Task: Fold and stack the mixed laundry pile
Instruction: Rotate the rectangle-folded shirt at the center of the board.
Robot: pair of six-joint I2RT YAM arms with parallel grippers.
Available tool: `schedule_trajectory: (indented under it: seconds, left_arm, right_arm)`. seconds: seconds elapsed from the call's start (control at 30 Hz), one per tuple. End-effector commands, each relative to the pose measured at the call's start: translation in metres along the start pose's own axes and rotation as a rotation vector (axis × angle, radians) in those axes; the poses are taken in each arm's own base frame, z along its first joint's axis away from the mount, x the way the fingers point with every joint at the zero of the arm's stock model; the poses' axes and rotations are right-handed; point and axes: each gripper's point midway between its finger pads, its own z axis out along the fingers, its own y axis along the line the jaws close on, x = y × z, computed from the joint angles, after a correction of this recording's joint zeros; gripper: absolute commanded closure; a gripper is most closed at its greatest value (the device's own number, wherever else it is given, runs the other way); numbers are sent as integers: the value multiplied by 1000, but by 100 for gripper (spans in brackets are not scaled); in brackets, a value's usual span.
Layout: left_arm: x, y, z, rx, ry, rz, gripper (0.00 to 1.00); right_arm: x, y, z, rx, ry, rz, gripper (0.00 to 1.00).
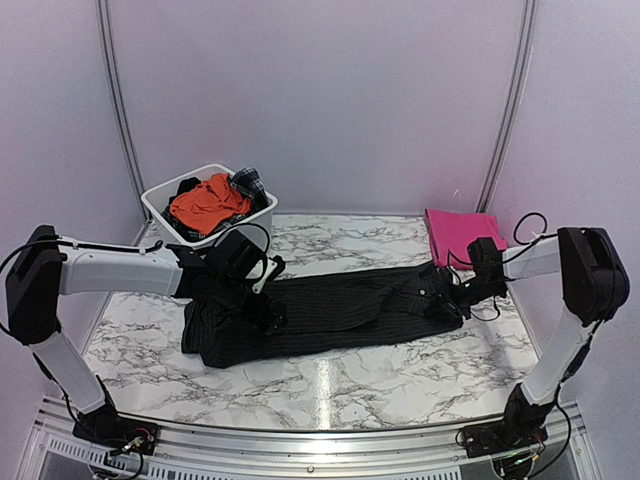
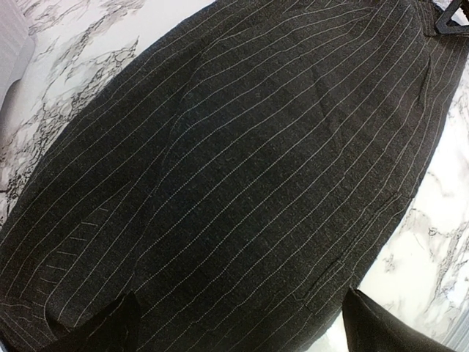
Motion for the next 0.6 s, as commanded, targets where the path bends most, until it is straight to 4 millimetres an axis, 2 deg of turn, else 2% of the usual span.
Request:
schedule_trajectory:
  seconds: [0.0,0.1,0.2,0.3,0.4,0.47,0.53,0.57]
  left_arm:
    - [0,6,-3,-36,-12,4,1]
    - [2,9,-5,-47,-15,-5,1]
    - [4,13,-7,-59,-17,-19,1]
    - [6,17,-7,-75,-15,-23,1]
    - [9,19,-7,-88,-10,-26,1]
    - [9,22,-10,-104,-12,-36,1]
    - [6,23,-15,-108,-25,-52,1]
    - [5,24,-18,-113,-32,-61,1]
  right_arm:
    - [-13,14,-22,32,-47,-55,100]
    - [-13,13,-40,50,-71,-48,100]
    - [-12,-2,-55,75,-90,-17,100]
    - [-8,-18,-54,87,-74,7,100]
    - [-5,-28,-46,98,-39,13,77]
    - [-13,-32,-52,142,-67,5,62]
    - [-27,-26,-64,164,-122,-32,59]
    - [-34,-17,-68,151,-147,-58,58]
